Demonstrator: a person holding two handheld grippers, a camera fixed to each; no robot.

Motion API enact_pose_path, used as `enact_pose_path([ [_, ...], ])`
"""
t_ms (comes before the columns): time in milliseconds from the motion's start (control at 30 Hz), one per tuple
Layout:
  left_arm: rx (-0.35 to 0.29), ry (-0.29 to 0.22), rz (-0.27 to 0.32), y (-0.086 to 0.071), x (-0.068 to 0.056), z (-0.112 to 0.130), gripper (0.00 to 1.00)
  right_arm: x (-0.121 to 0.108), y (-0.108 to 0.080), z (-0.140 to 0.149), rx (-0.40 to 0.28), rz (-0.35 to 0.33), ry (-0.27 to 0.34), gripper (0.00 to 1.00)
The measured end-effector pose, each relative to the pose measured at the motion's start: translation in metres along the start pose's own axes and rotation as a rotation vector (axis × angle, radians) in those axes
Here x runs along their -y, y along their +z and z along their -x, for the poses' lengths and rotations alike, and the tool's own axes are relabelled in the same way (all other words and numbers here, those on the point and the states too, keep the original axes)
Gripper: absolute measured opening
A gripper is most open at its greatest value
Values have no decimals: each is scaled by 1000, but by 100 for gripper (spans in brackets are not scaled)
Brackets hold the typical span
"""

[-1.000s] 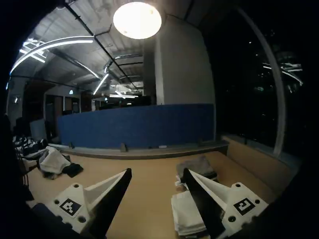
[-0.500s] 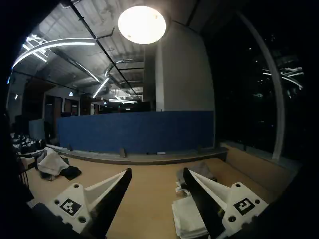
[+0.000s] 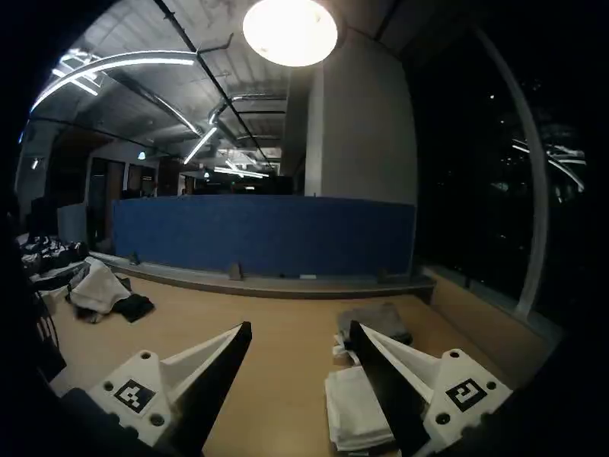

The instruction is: Fold towel

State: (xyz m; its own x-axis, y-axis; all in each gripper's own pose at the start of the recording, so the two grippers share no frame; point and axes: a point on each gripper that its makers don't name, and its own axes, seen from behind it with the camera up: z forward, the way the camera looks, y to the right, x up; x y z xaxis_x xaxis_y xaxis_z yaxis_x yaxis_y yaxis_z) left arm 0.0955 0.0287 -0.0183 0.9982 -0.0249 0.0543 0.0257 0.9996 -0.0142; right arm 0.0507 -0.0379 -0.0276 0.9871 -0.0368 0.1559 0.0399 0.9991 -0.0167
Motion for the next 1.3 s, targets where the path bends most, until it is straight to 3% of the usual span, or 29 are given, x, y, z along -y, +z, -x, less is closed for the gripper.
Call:
enact_pose_path([
  [167, -20, -7, -16, 2, 11, 13, 94, 0, 4, 4, 6, 21, -14, 100],
  [367, -47, 22, -7, 9, 11, 28, 94, 8, 10, 12, 13, 20, -28, 100],
  [867, -61, 10, -12, 18, 14, 67, 94, 23, 24, 25, -10, 3, -73, 100],
  [1300, -42, 1, -8, 21, 15, 73, 94, 31, 29, 22, -26, -19, -79, 100],
])
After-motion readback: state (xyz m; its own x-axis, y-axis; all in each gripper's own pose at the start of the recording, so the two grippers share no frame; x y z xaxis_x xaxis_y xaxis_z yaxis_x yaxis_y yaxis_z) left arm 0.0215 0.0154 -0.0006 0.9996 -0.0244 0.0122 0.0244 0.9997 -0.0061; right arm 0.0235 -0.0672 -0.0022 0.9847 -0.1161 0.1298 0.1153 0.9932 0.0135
